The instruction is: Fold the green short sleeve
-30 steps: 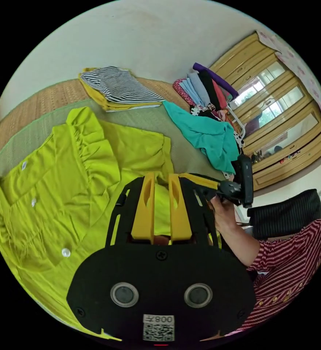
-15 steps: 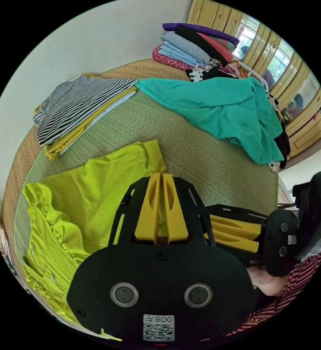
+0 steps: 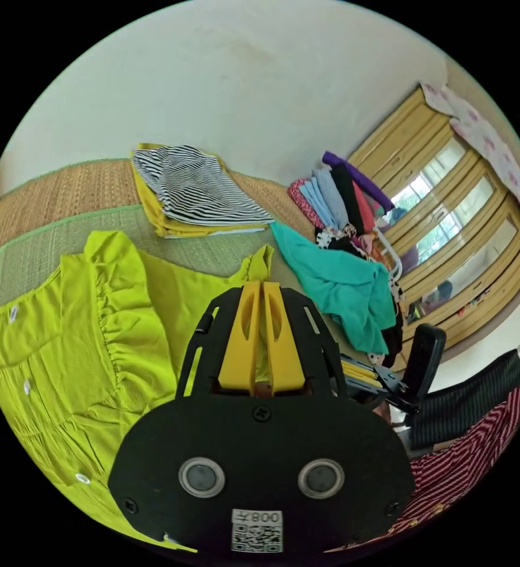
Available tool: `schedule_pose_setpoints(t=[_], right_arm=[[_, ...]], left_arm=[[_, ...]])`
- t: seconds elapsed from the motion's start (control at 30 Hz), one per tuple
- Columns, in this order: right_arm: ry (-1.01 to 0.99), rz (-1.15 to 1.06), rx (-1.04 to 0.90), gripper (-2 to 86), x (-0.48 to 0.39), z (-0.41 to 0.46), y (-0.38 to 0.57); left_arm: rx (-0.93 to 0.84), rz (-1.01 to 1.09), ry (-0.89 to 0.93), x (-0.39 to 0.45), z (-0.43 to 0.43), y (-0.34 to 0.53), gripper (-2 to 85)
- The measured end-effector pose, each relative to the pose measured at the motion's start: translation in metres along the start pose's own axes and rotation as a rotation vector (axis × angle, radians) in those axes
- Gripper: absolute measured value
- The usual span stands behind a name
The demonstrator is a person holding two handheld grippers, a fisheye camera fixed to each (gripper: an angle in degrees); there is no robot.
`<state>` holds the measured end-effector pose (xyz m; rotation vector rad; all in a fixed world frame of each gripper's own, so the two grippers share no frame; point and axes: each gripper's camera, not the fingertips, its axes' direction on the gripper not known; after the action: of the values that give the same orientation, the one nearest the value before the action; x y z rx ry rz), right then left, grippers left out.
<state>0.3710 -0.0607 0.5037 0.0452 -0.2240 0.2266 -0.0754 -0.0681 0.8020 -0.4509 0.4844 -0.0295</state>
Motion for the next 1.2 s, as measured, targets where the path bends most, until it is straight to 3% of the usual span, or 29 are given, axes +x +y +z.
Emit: schedule_pose_setpoints(t=[0.23, 0.6, 0.7, 0.87, 1.2], right_arm=[[-0.057, -0.101, -0.211, 1.8, -0.024, 0.057, -0.008], [-0.139, -0.068, -0.312, 2.1, -0.007, 0.084, -0.027], [-0.144, -0.067, -0.313, 2.0, -0.005, 0.086, -0.032], [-0.178, -0.058, -0.31, 1.9, 0.001, 0.086, -0.042], [-0.252, -0.07, -0.33, 0.8, 0.004, 0.088, -0.061]], left_arm=[[-0.013, -0.218, -0.034, -0.069, -0.019, 0.023, 2.8], [-0.041, -0.081, -0.056, -0.072, -0.012, -0.03, 9.6], [-0.082, -0.081, -0.091, -0.07, -0.001, -0.04, 5.4], [0.014, 0.002, -0.008, -0.056, -0.02, -0.042, 1.7], [-0.082, -0.133, -0.179, -0.096, -0.019, -0.032, 1.4]])
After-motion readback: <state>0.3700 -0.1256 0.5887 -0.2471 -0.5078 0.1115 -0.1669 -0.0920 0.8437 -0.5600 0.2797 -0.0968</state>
